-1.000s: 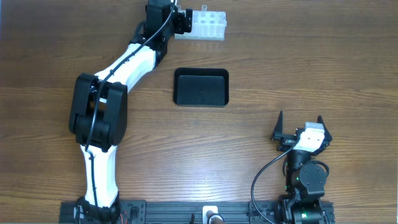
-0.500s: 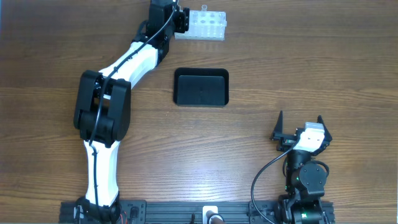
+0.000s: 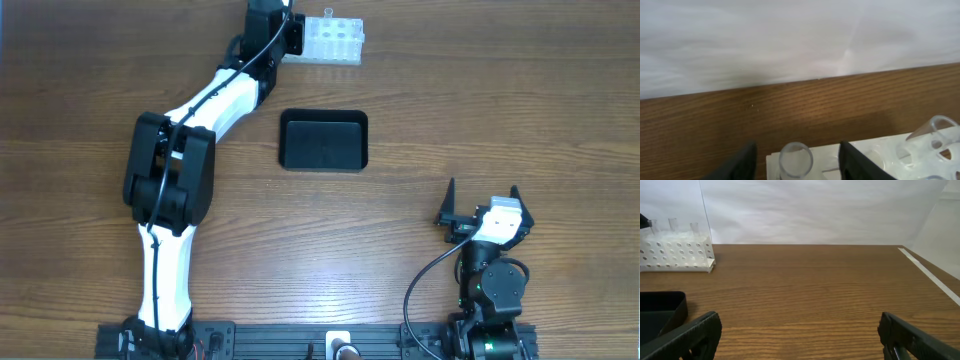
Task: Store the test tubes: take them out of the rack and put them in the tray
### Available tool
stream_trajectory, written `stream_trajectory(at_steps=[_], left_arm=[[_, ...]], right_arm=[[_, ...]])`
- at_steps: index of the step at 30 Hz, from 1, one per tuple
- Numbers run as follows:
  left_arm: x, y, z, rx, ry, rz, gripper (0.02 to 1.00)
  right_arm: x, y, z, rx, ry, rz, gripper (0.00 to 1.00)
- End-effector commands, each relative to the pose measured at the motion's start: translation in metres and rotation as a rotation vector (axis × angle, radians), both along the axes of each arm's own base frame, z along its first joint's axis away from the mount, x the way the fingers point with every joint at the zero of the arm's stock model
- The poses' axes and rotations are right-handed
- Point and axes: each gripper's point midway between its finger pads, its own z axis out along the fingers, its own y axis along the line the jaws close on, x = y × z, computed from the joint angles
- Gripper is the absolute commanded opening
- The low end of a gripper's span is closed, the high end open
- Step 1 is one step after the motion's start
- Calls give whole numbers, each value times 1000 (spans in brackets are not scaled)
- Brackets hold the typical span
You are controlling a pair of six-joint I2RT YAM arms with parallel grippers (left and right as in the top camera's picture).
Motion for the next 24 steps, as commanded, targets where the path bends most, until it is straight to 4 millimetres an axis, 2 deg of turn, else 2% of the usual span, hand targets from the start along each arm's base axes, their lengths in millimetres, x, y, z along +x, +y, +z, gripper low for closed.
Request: stream_trajectory(at_steps=[1, 8, 12, 24], left_arm=[[5, 0, -8, 8, 0, 7, 459], [8, -1, -2, 5, -13, 8, 351], [9, -1, 1, 3, -18, 8, 246], [9, -2, 2, 2, -20, 8, 128]], right_arm=[[0, -1, -2, 3, -2, -9, 991], [0, -1, -2, 3, -2, -10, 993], [0, -1, -2, 3, -2, -10, 991], [0, -1, -2, 3, -2, -9, 991]])
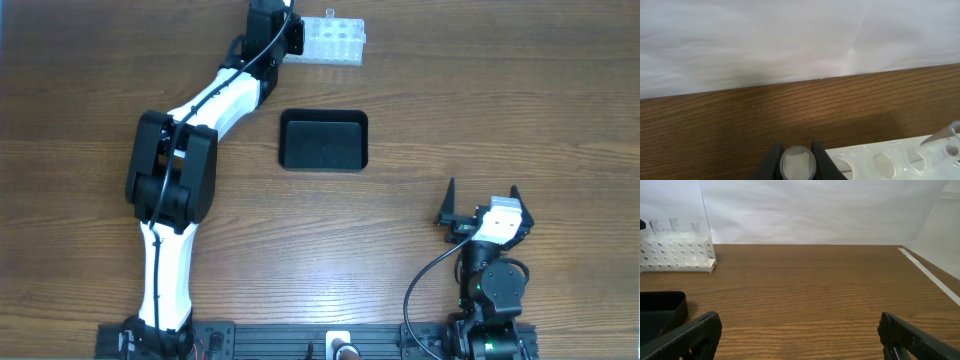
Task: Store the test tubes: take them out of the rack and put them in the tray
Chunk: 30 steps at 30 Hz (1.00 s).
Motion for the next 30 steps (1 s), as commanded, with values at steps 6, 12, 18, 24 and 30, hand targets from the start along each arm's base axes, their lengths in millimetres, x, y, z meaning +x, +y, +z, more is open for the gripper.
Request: stream_trajectory(at_steps=[6, 12, 18, 24, 30], left_arm=[[3, -1, 34, -9, -55, -3, 119], [-11, 6, 130, -17, -189, -1, 121], [-48, 23, 233, -5, -313, 11, 117], [-102, 13, 242, 7, -164, -19, 110], [-152, 6, 141, -33, 268, 145, 84]], right_arm=[[0, -1, -2, 2, -2, -9, 993], [0, -1, -2, 2, -2, -9, 991], [0, -1, -2, 2, -2, -9, 991], [0, -1, -2, 2, -2, -9, 991], [0, -1, -2, 2, -2, -9, 991]])
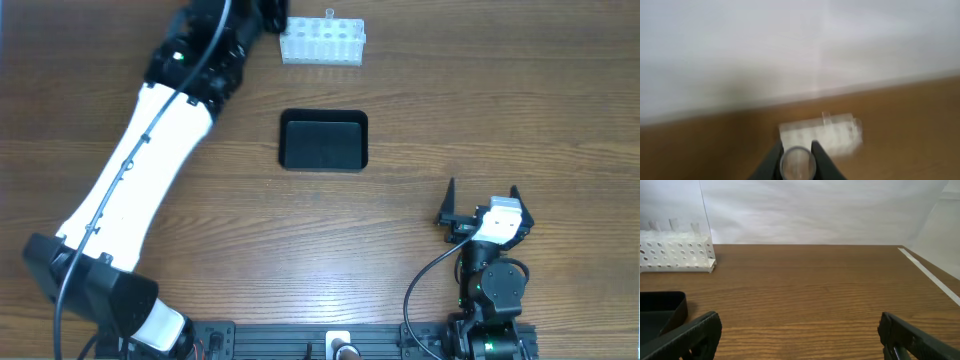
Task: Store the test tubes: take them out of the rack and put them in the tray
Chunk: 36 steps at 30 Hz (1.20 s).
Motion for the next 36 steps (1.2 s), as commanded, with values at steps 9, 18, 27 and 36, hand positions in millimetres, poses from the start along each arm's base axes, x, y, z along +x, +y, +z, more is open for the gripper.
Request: stream_trajectory(at_steps=[9, 18, 27, 36], left_arm=[[-46, -18, -187, 72, 557, 226, 86], [-47, -25, -231, 106, 632, 242, 102], [-51, -27, -267, 148, 698, 241, 106], [-59, -30, -281, 153, 753, 225, 119]], right_arm=[[0, -1, -2, 2, -2, -9, 993], [0, -1, -2, 2, -1, -9, 991], [0, -1, -2, 2, -1, -9, 991], [0, -1, -2, 2, -1, -9, 991]])
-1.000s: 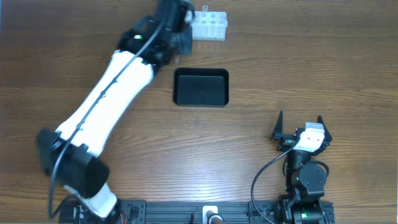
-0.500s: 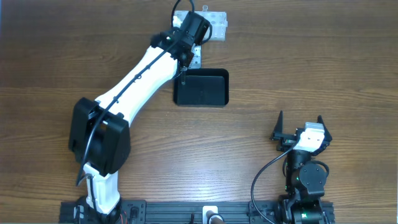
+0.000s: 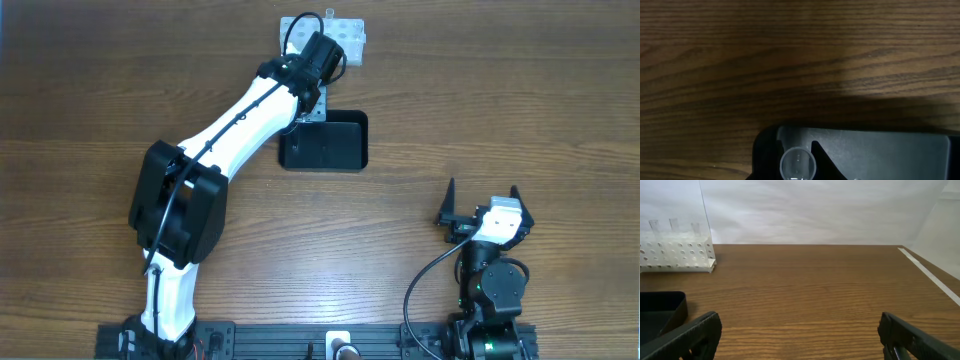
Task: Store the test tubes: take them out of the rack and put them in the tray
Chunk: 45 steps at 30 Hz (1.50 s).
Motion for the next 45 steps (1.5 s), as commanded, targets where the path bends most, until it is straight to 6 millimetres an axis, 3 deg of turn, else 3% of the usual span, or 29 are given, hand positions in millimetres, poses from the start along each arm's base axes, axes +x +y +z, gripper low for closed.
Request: stream_trajectory(at_steps=[1, 5, 13, 18, 21, 25, 30, 31, 35, 39, 45], left_arm=[[-10, -1, -20, 4, 65, 2, 121], [-21, 3, -29, 24, 122, 0, 126], [-23, 3, -33, 23, 134, -2, 167], [-20, 2, -32, 16, 121, 0, 299], [-12, 1, -26, 1, 89, 6, 474], [5, 1, 9, -30, -18, 20, 485], [40, -2, 87, -34, -247, 62, 481], [56, -6, 117, -40, -345, 68, 494], [79, -19, 148, -60, -481, 29, 698], [103, -25, 142, -61, -534, 32, 816], [130, -39, 108, -31, -539, -6, 814]], right_arm=[[0, -1, -2, 2, -2, -9, 993], [0, -1, -2, 2, -2, -9, 991], [0, -1, -2, 2, -1, -9, 993], [0, -1, -2, 2, -2, -9, 991], [0, -1, -2, 1, -2, -9, 991], [0, -1, -2, 2, -2, -9, 993], [0, -1, -2, 2, -2, -10, 991], [0, -1, -2, 2, -1, -9, 991], [0, -1, -2, 2, -2, -9, 991], [0, -1, -2, 2, -2, -9, 993], [0, -1, -2, 2, -1, -9, 993]])
